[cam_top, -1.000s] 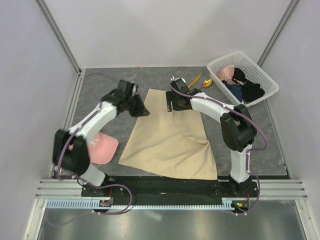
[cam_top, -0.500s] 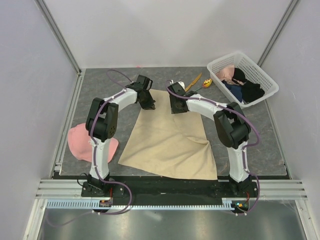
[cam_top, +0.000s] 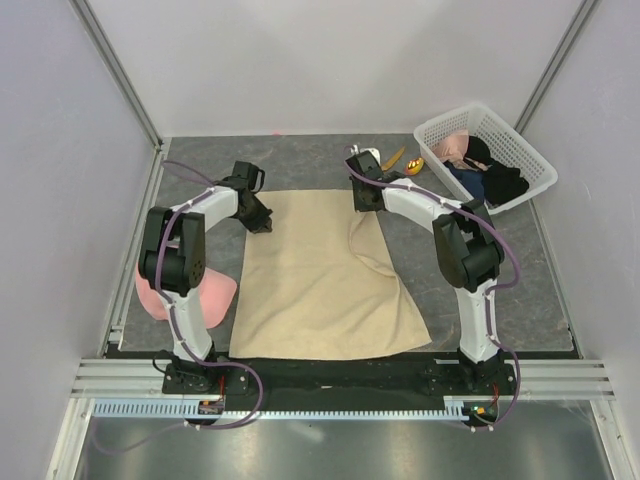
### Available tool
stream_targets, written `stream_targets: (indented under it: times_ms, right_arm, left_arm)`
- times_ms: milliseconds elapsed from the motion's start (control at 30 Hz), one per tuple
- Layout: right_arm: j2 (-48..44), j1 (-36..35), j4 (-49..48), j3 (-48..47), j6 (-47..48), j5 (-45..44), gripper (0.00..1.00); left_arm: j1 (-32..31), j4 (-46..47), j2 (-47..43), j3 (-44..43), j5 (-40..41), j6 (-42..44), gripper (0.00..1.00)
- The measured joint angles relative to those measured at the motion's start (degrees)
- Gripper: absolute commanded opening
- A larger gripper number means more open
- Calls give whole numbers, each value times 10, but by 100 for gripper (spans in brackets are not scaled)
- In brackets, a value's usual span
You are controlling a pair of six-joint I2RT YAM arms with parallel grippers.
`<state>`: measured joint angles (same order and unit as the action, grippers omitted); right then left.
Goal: Fold the napkin into a case and place the utensils inside
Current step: Flatten out the crumpled napkin at the center of the board.
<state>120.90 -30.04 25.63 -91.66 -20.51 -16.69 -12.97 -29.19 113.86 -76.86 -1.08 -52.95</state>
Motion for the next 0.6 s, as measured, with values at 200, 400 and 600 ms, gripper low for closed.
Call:
stream_targets:
  times_ms: [200,400,600]
  right_arm:
    - [-2,6,-42,-35,39,-11,0]
    - [70,14,-106,-168,59,-3,0]
    - [191,33,-149,-330,94,25,22]
  left_arm:
    - [21,-16,-38,45,21,-12,8]
    - [21,-14,-51,64,22,-33,8]
    - [24,0,-53,69,25,-55,8]
